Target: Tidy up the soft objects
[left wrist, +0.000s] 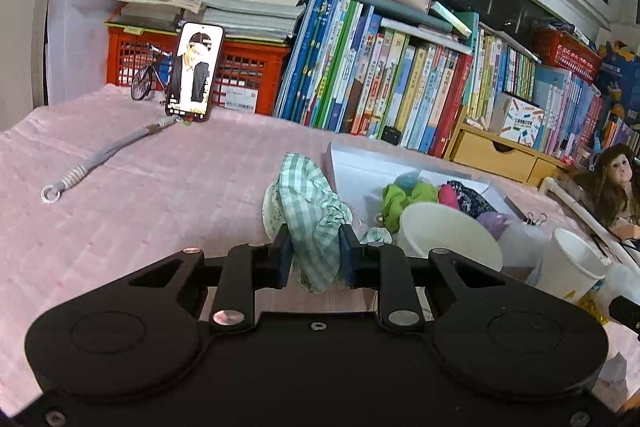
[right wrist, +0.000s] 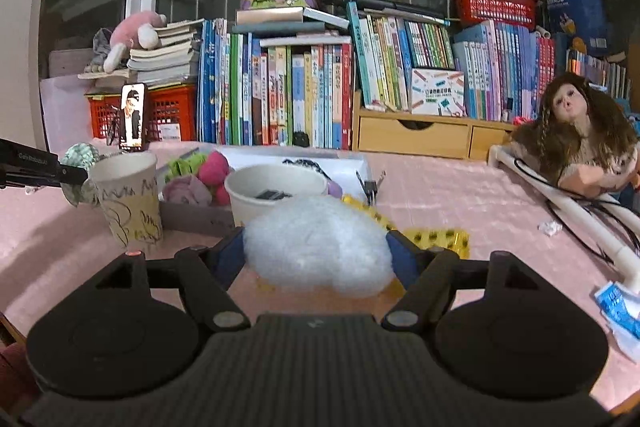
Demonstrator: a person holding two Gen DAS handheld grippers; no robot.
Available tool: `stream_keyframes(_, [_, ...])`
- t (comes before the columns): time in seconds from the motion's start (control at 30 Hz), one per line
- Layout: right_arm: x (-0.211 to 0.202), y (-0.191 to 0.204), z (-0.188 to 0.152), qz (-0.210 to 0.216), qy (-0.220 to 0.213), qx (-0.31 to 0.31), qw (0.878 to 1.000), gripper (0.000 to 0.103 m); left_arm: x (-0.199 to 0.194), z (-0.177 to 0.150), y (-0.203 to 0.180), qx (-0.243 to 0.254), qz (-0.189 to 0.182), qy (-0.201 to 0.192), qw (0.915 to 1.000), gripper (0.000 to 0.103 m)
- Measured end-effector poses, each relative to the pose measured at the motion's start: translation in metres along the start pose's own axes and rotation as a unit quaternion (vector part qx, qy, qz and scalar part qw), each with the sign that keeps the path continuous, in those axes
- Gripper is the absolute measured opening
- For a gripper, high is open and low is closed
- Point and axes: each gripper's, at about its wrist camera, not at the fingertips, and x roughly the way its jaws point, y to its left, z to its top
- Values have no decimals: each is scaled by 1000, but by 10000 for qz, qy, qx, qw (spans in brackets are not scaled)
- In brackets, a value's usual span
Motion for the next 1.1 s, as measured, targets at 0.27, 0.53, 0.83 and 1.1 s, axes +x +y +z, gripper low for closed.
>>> stream_keyframes(0.27, [-4, -4, 11, 31, -97, 83, 9999, 74, -3, 16, 0, -8, 26, -97, 9999, 22])
stream_keyframes(0.53, [-6, -3, 15, 42, -149, 102, 9998, 73, -4, 23, -6, 115, 47, -151, 9998, 22])
stream_keyframes(0.83, [-8, -5, 19, 47, -206, 135, 9997, 73, -5, 26, -9, 182, 34, -162, 9997, 22])
stream_keyframes(1.1, [-10, -5, 26, 87, -285, 147, 9994, 73, -7, 28, -11, 233, 10, -213, 9995, 22])
